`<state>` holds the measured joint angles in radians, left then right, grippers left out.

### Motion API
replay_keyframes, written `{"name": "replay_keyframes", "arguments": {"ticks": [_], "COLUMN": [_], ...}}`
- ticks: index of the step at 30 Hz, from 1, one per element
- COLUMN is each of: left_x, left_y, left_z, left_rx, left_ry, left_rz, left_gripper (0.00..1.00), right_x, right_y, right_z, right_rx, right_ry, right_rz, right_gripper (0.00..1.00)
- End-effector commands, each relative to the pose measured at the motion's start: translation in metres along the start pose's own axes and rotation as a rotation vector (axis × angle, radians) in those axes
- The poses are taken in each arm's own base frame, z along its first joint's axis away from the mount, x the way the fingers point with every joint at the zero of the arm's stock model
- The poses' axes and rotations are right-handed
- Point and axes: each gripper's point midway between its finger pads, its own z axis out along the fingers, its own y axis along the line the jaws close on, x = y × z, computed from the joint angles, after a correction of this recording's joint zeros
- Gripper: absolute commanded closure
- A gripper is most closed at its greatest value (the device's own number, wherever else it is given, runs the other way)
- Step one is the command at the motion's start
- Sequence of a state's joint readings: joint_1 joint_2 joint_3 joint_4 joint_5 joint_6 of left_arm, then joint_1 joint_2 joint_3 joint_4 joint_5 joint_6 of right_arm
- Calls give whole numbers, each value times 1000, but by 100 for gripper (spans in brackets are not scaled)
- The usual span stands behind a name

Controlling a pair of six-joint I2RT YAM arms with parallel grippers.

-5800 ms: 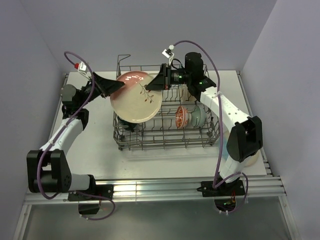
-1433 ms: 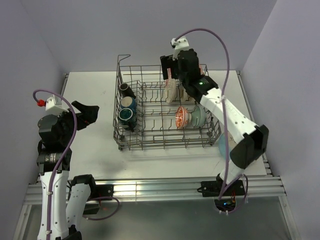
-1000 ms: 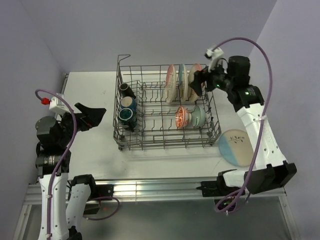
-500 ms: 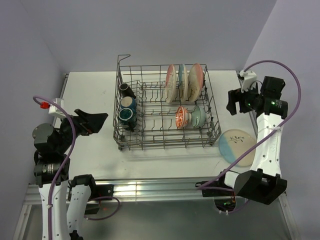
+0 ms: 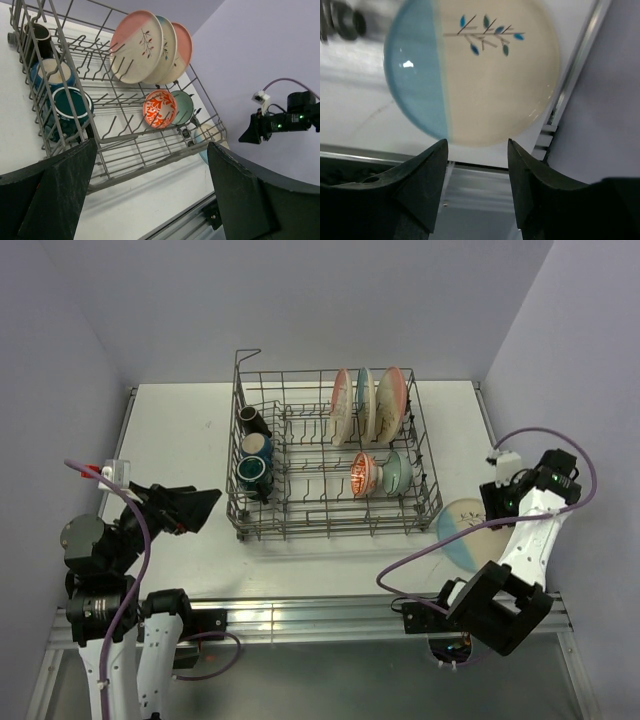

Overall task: Load the mixed dishes into the dish rack
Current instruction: Grab a plate with the right arm

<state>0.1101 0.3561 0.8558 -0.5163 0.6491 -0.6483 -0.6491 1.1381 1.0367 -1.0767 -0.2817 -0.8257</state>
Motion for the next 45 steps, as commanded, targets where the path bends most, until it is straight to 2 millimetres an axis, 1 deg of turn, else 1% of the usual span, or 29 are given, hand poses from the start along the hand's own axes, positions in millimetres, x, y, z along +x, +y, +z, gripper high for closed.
{"name": "replay_keyframes", "arguments": {"ticks": [1,2,3,4,5,6,8,9,10,12,14,15,16,17,18,19,21,22,24,27,28,32,36,37,39,40,42,43,45], "left_x": [7,9,10,10,12,13,14,14,14,15,16,17,17,20,21,20,23,23,24,21,20,11,3,2,1,2,2,2,1], "left_y": [-9,-11,-11,-11,-12,-12,-15,-20,-21,-22,-20,-20,-20,-18,-16,-17,-13,-12,-9,-8,-7,-12,-16,-17,-18,-18,-18,-18,-19], "left_z": [-8,-9,-9,-9,-9,-9,-8,-8,-7,-7,-5,-5,-5,-3,-3,-2,0,1,4,8,10,13,16,16,16,17,17,17,17], "left_rx": [30,41,45,48,57,61,79,109,117,125,120,121,120,118,116,117,115,113,108,107,103,114,130,133,142,142,143,145,148], "left_ry": [13,10,11,12,18,20,29,36,41,54,61,62,61,66,66,60,66,64,68,77,84,82,65,60,57,58,57,57,55], "left_rz": [-9,-13,-17,-19,-26,-31,-48,-43,-46,-60,-81,-85,-93,-119,-130,-148,-172,-188,-204,-213,-215,-210,-212,-219,-224,-234,-241,-251,-264], "left_gripper": [2,2,2,2,2,2,2,2,2,2,2,3,3,3,4,4,4,4,5,5,5,6,6,6,6,6,6,6,7], "right_x": [46,51,56,66,67,70,76,79,85,88,96,99,105,111,112,119,121,124,122,123,127,128,131,131,135,137,139,138,135], "right_y": [13,16,20,27,31,35,42,46,48,50,52,50,53,51,48,51,46,49,45,41,41,29,30,30,34,35,38,38,40], "right_z": [0,2,1,7,6,7,11,11,14,18,25,28,33,36,39,45,52,57,63,72,75,87,94,95,97,98,98,97,94], "right_rx": [-56,-67,-86,-115,-117,-142,-179,-202,-225,-252,-291,-292,-312,-323,-314,-331,-305,-311,-280,-254,-257,-196,-181,-175,-188,-194,-202,-204,-208], "right_ry": [64,61,54,64,53,49,47,48,61,61,78,88,99,128,138,145,157,155,151,153,161,186,183,179,185,187,187,183,168], "right_rz": [-264,-318,-453,-497,-546,-649,-738,-835,-881,-991,-1088,-1108,-1126,-1164,-1175,-1179,-1207,-1207,-1218,-1209,-1206,-1195,-1193,-1198,-1206,-1210,-1214,-1213,-1199], "right_gripper": [42,42,43,43,43,43,42,42,41,41,41,41,42,43,43,43,44,44,44,46,47,53,58,64,70,77,83,88,93]}}
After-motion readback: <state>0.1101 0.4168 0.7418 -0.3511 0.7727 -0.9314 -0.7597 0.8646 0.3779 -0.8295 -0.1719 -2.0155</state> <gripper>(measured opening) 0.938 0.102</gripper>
